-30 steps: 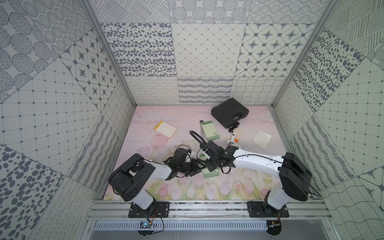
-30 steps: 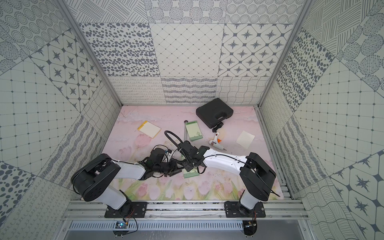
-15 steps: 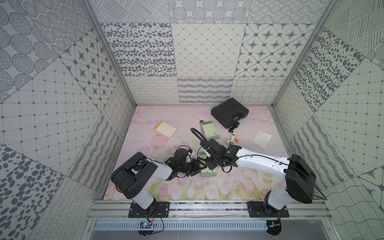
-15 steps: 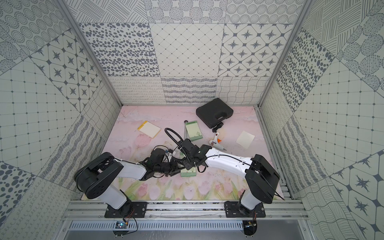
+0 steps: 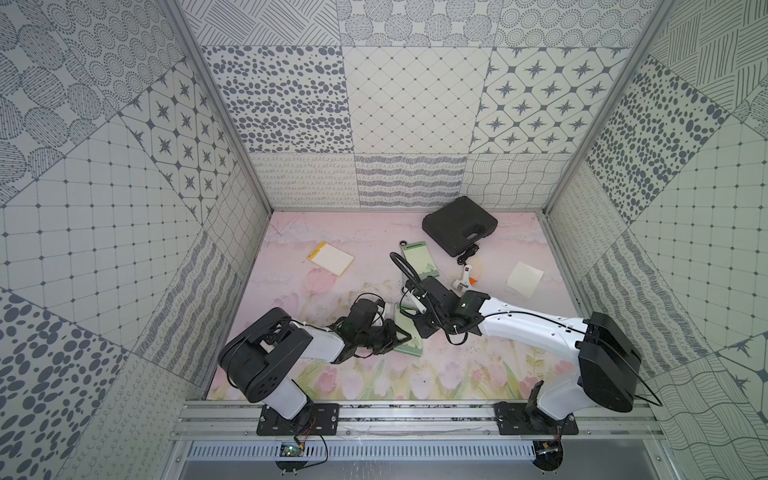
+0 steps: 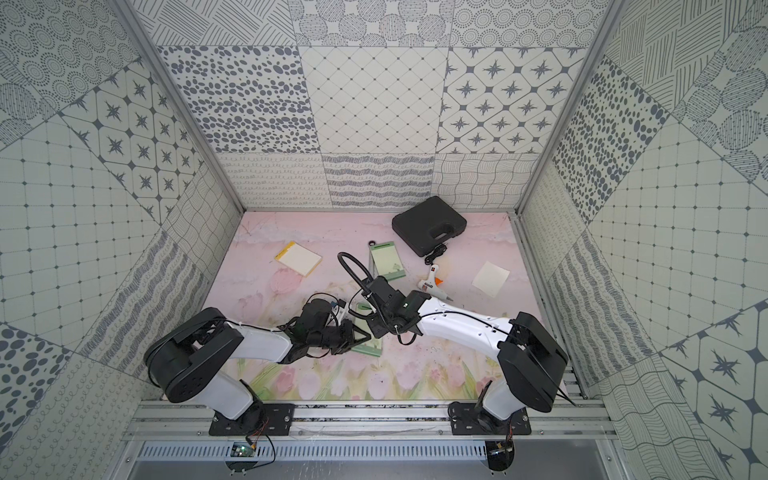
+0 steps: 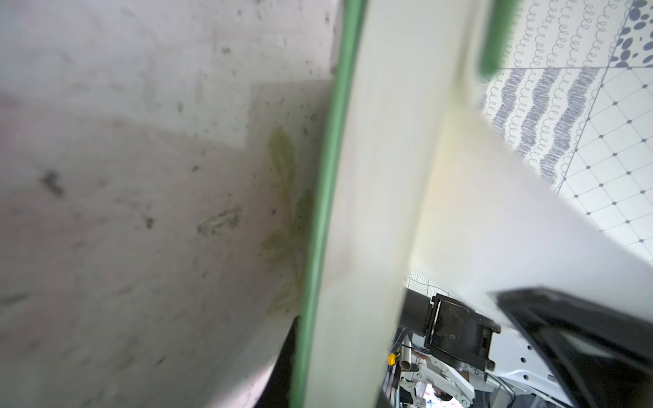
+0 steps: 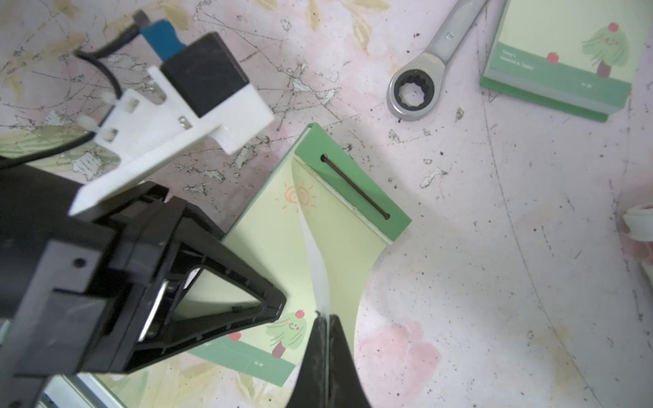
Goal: Tear off pages from different memo pads
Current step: Tear off the paper from the memo pad.
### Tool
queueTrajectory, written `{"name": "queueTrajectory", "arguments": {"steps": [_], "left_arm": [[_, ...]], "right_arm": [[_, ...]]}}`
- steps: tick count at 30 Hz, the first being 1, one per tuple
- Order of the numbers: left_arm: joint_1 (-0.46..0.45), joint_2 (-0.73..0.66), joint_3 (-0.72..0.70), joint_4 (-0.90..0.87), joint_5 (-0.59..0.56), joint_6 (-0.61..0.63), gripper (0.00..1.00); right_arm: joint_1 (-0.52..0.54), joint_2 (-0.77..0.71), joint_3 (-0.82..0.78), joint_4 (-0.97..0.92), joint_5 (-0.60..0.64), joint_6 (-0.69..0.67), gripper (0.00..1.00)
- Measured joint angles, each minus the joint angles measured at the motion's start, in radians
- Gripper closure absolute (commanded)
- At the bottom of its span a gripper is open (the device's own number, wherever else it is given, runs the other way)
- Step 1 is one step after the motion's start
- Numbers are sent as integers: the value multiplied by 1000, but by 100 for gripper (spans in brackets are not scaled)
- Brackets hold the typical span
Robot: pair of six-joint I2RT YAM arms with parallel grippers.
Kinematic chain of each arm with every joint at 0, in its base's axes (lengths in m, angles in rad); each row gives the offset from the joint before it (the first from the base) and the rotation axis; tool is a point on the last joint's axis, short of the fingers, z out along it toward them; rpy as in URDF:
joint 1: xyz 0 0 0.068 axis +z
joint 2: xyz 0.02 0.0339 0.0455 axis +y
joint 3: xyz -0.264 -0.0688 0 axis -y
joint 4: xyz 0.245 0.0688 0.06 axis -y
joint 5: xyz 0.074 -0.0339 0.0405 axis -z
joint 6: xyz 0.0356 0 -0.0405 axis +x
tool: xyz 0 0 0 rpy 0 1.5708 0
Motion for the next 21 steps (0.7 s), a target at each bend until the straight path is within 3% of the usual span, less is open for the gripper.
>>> {"name": "queueTrajectory", "arguments": {"steps": [3,11,21], "left_arm": [[-3,-21,-2,-27,-13,3,100],[-4,-28,-2,-41,-16,14,100],[-4,-65,8,-104,-16,18,100]], "right_arm": [[-53,-6,-45,56,-70,31,100],[-222,-39,-145,161,-259,94,100],[-387,-39,-191,217,-381,95,100]]}}
